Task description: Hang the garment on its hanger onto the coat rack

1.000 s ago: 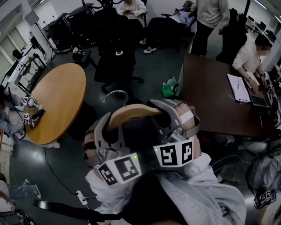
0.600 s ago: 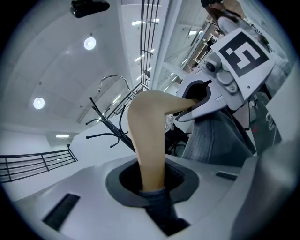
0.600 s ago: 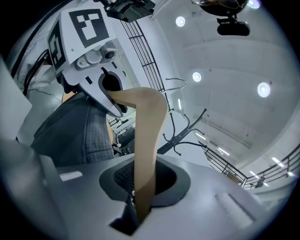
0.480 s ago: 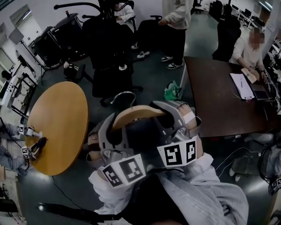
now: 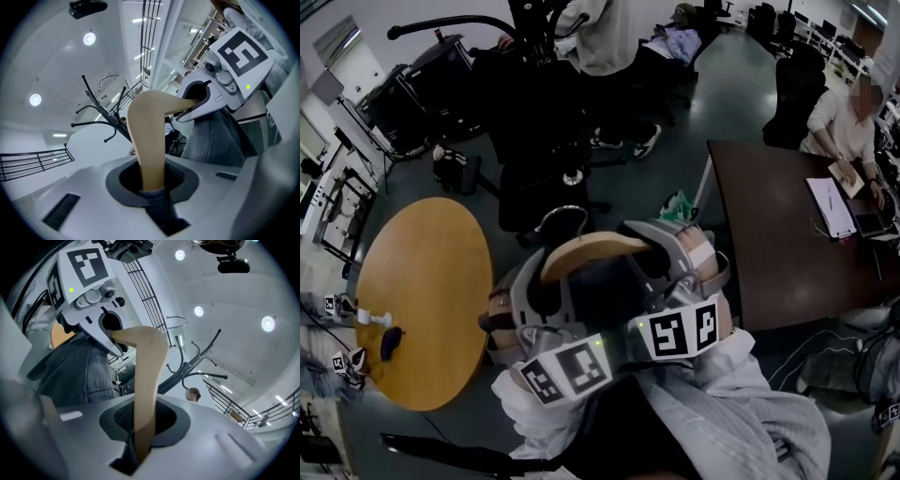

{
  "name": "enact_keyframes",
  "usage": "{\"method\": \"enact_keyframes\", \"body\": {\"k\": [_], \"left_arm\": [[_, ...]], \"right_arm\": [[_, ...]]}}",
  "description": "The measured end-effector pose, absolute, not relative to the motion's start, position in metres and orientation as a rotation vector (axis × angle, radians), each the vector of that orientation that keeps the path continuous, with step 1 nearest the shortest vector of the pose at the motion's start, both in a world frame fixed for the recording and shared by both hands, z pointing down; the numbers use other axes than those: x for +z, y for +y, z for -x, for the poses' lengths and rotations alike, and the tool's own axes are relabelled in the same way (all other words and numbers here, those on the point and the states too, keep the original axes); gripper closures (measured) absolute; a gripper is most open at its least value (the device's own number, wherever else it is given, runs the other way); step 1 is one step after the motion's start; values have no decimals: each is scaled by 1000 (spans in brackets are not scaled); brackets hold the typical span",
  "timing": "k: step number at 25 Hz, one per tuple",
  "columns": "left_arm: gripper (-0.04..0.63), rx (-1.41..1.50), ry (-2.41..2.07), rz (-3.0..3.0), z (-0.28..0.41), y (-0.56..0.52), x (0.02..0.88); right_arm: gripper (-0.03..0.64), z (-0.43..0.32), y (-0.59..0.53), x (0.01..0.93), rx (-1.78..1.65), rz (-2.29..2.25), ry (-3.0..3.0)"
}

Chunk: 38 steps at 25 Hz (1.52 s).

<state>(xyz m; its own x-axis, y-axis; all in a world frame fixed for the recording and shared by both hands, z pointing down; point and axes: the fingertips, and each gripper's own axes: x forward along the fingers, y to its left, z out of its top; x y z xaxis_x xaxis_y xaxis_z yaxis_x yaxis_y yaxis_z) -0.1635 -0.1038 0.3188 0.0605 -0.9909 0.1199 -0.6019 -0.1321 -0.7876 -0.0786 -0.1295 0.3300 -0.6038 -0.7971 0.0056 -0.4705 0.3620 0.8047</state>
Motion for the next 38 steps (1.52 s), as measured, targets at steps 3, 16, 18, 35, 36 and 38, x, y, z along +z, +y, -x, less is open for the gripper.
{"method": "enact_keyframes", "body": {"k": [3,16,18,35,36,38], "left_arm": [[540,-889,1585,1778,166,-146,295],[540,-742,1634,1737,172,-268,235],[540,-736,1631,1740,177,-277,231],[540,-783,1604,1767,204,-357,235],[540,-789,1605,1774,207,-362,237],[540,-798,1609,1787,211,-372,241]], "right_arm": [[577,81,-171,306,-1149,-1128,-2224],[575,87,-295,240,-1337,-1178,-2162],[575,92,-304,235,-1342,-1185,-2156],[575,121,-382,242,-1258,-1151,-2195],[575,123,-387,244,-1250,-1142,-2198],[575,128,-397,248,-1236,-1124,-2203]]}}
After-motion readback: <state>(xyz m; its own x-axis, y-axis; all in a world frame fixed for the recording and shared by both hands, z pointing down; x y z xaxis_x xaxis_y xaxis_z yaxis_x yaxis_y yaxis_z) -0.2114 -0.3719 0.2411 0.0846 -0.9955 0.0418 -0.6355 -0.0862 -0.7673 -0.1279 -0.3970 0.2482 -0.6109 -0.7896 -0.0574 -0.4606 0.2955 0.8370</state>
